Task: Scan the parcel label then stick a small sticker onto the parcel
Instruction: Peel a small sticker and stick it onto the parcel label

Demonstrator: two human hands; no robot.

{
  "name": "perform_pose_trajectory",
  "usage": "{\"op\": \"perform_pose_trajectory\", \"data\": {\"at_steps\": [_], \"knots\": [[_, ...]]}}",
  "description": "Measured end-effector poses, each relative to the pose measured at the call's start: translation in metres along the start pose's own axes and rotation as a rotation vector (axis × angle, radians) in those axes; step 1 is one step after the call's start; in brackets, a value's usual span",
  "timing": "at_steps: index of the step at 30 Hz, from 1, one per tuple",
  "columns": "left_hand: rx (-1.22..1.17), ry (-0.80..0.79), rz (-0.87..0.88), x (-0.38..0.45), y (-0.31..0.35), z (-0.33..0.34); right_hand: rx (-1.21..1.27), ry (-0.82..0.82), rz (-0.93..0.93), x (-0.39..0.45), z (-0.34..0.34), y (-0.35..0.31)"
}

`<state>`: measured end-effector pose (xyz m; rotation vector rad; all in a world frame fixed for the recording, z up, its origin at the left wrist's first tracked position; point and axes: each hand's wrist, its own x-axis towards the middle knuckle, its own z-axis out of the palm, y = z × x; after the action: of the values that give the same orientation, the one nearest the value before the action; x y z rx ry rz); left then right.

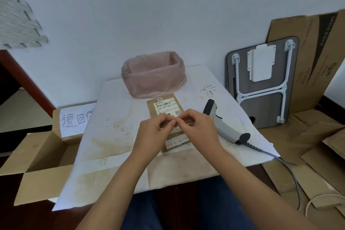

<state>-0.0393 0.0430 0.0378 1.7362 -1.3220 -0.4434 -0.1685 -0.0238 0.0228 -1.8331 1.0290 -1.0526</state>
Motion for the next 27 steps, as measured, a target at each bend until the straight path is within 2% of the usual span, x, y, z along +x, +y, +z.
{"op": "perform_pose_trajectory", "data": {"at_steps": [13, 20, 24, 27], "knots": [[-0.065, 0.011, -0.024, -0.003, 0.008, 0.001, -0.032, 0.031, -0.026, -0.001, 0.001, -0.002], [-0.131, 0.008, -0.082, 0.001, 0.006, 0.001, 0.178, -0.050, 0.050, -0.002, 0.001, 0.003], [-0.186, 0.051, -0.101, 0.002, 0.005, -0.001, 0.420, -0.022, 0.168, 0.001, -0.001, 0.004], [-0.185, 0.091, -0.110, 0.003, 0.004, 0.000, 0.503, -0.018, 0.213, 0.000, -0.001, 0.002]]}}
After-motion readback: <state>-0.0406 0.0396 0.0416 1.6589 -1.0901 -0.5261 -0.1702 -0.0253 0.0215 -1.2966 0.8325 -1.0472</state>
